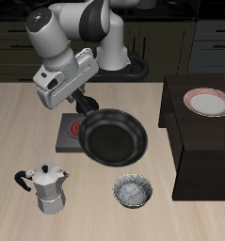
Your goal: Place the frypan on the top layer of the shelf and place the moka pot on the stove
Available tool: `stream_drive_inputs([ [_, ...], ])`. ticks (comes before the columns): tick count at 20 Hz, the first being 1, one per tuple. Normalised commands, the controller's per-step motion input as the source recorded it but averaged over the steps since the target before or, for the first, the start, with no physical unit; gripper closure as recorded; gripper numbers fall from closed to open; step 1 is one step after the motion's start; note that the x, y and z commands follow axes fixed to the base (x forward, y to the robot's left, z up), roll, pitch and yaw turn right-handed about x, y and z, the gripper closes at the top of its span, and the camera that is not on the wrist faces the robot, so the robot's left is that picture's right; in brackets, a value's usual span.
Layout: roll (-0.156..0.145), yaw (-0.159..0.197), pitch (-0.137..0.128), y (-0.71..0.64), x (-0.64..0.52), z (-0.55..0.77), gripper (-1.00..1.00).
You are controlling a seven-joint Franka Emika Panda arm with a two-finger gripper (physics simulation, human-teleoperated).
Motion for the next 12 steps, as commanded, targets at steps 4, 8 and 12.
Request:
stream_drive_inputs([
  [4,0.019,0.012,0.013,0.24,0.02,-0.07,1.0],
  [8,0.019,0.014,0.001,0.28,-0.02,0.03,1.0],
  [12,0.046,0.035,-0.013,0.34,0.02,0.08,1.0],
])
